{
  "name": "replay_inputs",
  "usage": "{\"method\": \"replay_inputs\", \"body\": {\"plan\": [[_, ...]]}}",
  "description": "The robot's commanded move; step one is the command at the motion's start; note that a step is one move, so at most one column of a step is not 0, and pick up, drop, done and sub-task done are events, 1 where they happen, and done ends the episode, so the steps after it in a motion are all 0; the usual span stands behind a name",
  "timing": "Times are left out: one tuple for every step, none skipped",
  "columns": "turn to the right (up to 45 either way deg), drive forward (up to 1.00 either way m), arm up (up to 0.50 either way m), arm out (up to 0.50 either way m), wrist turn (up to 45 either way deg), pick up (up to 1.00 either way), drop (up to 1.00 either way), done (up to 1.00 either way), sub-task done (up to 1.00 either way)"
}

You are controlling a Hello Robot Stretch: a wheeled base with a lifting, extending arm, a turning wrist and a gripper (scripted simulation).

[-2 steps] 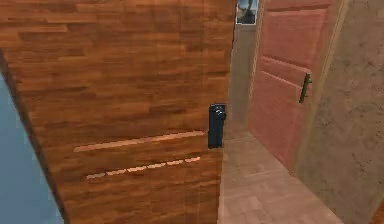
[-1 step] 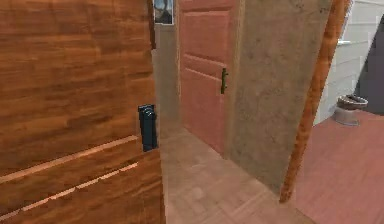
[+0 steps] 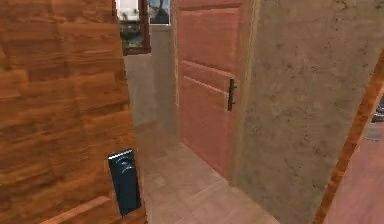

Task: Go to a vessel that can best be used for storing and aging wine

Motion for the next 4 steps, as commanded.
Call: {"method": "replay_inputs", "body": {"plan": [[45.0, 0.00, 0.00, 0.00, 0.0, 0.00, 0.00, 0.00, 0.00], [39.0, 0.00, 0.00, 0.00, 0.0, 0.00, 0.00, 0.00, 0.00], [0.0, 0.60, 0.00, 0.00, 0.0, 0.00, 0.00, 0.00, 0.00], [3.0, 0.00, 0.00, 0.00, 0.0, 0.00, 0.00, 0.00, 0.00]]}}
